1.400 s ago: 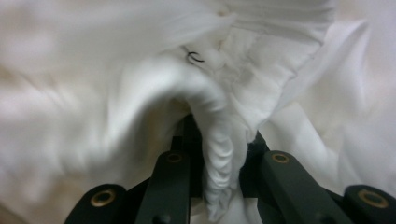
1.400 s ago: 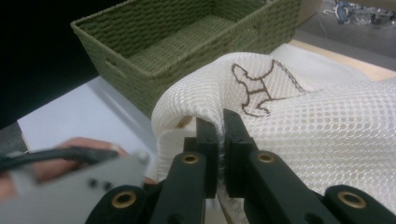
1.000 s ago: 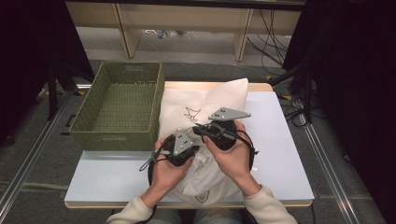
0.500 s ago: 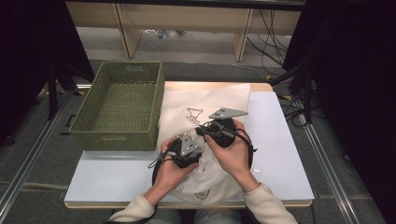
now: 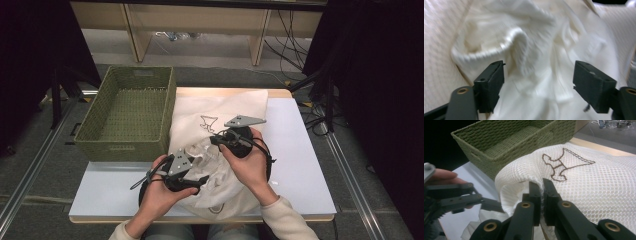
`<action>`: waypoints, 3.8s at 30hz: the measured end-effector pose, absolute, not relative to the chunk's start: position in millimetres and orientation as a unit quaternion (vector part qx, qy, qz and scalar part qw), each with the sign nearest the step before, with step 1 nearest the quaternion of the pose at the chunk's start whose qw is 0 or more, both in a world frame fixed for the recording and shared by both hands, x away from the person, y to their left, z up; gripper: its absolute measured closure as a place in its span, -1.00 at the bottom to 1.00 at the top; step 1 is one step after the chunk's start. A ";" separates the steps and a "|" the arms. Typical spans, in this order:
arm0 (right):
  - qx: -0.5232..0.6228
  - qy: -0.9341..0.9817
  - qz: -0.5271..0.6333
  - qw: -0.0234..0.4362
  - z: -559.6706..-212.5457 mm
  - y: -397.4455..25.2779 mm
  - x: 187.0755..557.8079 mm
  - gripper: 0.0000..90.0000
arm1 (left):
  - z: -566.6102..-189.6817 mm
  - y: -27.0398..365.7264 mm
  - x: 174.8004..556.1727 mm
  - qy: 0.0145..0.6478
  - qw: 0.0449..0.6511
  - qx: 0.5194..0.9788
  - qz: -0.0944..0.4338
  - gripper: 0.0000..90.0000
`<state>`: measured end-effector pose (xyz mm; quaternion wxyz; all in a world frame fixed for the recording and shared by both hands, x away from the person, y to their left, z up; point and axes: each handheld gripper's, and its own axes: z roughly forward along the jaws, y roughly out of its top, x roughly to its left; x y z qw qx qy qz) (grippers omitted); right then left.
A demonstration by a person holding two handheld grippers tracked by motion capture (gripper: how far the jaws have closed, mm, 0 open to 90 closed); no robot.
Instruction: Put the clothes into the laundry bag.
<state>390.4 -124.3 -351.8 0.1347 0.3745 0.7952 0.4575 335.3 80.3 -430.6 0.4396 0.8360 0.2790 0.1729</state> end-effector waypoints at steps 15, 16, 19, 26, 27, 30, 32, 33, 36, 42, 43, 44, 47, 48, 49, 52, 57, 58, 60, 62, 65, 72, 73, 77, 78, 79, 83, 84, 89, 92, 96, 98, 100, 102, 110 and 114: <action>0.365 0.798 0.460 0.134 -352.9 -122.4 390.3 0.95 | -486.2 53.0 341.3 0.262 0.341 0.889 0.156 -0.47; 0.374 0.796 0.458 0.131 -353.0 -121.2 388.6 0.95 | -488.0 52.4 343.3 0.267 0.343 0.887 0.153 -0.36; 0.372 0.799 0.453 0.132 -352.8 -121.3 388.9 0.95 | -489.5 52.5 348.5 0.274 0.351 0.883 0.150 -0.05; 0.362 0.804 0.453 0.133 -353.4 -119.6 388.8 0.95 | -489.3 50.7 356.4 0.275 0.353 0.880 0.158 0.70; 0.362 0.803 0.454 0.132 -353.7 -119.1 388.6 0.95 | -489.5 50.9 357.7 0.280 0.355 0.878 0.155 0.77; 0.365 0.803 0.453 0.126 -353.9 -118.1 387.6 0.95 | -487.9 52.6 360.2 0.302 0.376 0.864 0.146 0.88; 0.364 0.803 0.455 0.125 -354.2 -117.8 387.7 0.95 | -484.1 53.5 359.9 0.312 0.399 0.849 0.148 0.89; 0.365 0.803 0.455 0.124 -353.8 -117.4 387.0 0.95 | -481.1 53.2 359.5 0.316 0.417 0.839 0.147 0.90; 0.361 0.804 0.458 0.118 -351.7 -114.9 383.7 0.95 | -464.4 53.7 358.4 0.315 0.450 0.819 0.167 0.91; 0.330 0.794 0.496 0.121 -337.6 -109.1 368.0 0.96 | -423.8 50.5 356.5 0.301 0.520 0.764 0.235 0.91; 0.329 0.791 0.502 0.120 -334.0 -108.8 364.5 0.96 | -416.7 51.1 358.0 0.294 0.523 0.759 0.255 0.91; 0.322 0.790 0.505 0.132 -330.8 -109.5 362.6 0.96 | -412.0 51.2 359.8 0.293 0.520 0.758 0.263 0.91; 0.330 0.783 0.509 0.136 -328.2 -113.2 363.1 0.96 | -415.5 48.8 367.5 0.291 0.506 0.762 0.282 0.90; 0.338 0.782 0.505 0.135 -329.8 -115.4 365.1 0.96 | -421.9 47.1 370.3 0.294 0.501 0.765 0.279 0.90; 0.341 0.783 0.502 0.136 -332.0 -117.3 368.5 0.96 | -429.0 46.2 373.8 0.296 0.491 0.770 0.279 0.90; 0.354 0.781 0.497 0.134 -339.6 -119.8 377.6 0.96 | -451.8 43.3 383.7 0.302 0.469 0.786 0.267 0.85; 0.362 0.791 0.475 0.133 -349.6 -121.1 386.8 0.96 | -474.8 35.2 389.9 0.295 0.441 0.808 0.254 0.68; 0.362 0.794 0.472 0.128 -350.7 -120.8 387.5 0.96 | -474.7 35.5 389.6 0.292 0.439 0.812 0.250 0.63; 0.366 0.792 0.473 0.126 -351.5 -120.5 388.2 0.96 | -473.0 35.9 387.1 0.293 0.448 0.811 0.238 0.47; 0.366 0.792 0.473 0.124 -350.4 -121.0 387.5 0.96 | -469.7 37.8 382.8 0.299 0.458 0.805 0.229 0.28; 0.363 0.794 0.470 0.129 -349.6 -122.2 387.4 0.96 | -459.4 46.2 372.2 0.291 0.446 0.821 0.204 0.00; 0.367 0.791 0.473 0.126 -350.1 -121.8 387.5 0.96 | -430.3 71.6 345.4 0.289 0.469 0.811 0.198 -0.31; 0.368 0.792 0.470 0.127 -349.5 -122.2 387.1 0.96 | -427.7 75.4 342.2 0.288 0.468 0.810 0.203 -0.31; 0.363 0.795 0.468 0.132 -349.7 -122.7 387.8 0.96 | -426.7 89.2 334.9 0.276 0.449 0.823 0.210 -0.37; 0.361 0.795 0.470 0.132 -349.8 -122.6 388.0 0.96 | -430.6 89.8 333.4 0.286 0.449 0.821 0.205 -0.38; 0.368 0.793 0.469 0.128 -349.5 -122.1 386.9 0.96 | -433.8 92.1 333.7 0.284 0.440 0.828 0.200 -0.39; 0.369 0.793 0.467 0.129 -349.8 -121.9 387.1 0.96 | -452.0 94.2 337.4 0.287 0.407 0.848 0.183 -0.41; 0.366 0.794 0.467 0.131 -349.8 -122.0 387.5 0.95 | -456.1 93.0 338.6 0.287 0.401 0.850 0.182 -0.38; 0.364 0.796 0.467 0.127 -350.9 -120.9 387.8 0.95 | -475.4 81.8 345.8 0.275 0.364 0.871 0.181 -0.08; 0.365 0.798 0.462 0.129 -351.3 -120.3 387.5 0.95 | -485.6 73.5 350.8 0.273 0.351 0.876 0.183 0.08; 0.360 0.801 0.460 0.130 -352.6 -118.8 387.3 0.95 | -492.4 64.8 356.2 0.290 0.357 0.870 0.180 0.29; 0.361 0.801 0.459 0.132 -352.4 -118.7 387.1 0.95 | -493.3 61.2 358.0 0.289 0.358 0.869 0.182 0.48; 0.364 0.800 0.457 0.132 -352.2 -118.5 386.6 0.95 | -493.5 57.9 358.8 0.292 0.358 0.868 0.181 0.64; 0.367 0.800 0.459 0.122 -352.7 -117.3 386.1 0.95 | -493.2 55.7 360.0 0.294 0.356 0.868 0.182 0.79; 0.360 0.800 0.463 0.126 -351.8 -115.0 384.1 0.95 | -472.1 46.5 358.4 0.309 0.450 0.817 0.185 0.95; 0.358 0.798 0.465 0.137 -350.3 -116.0 383.2 0.95 | -457.3 43.0 359.4 0.304 0.482 0.797 0.201 0.95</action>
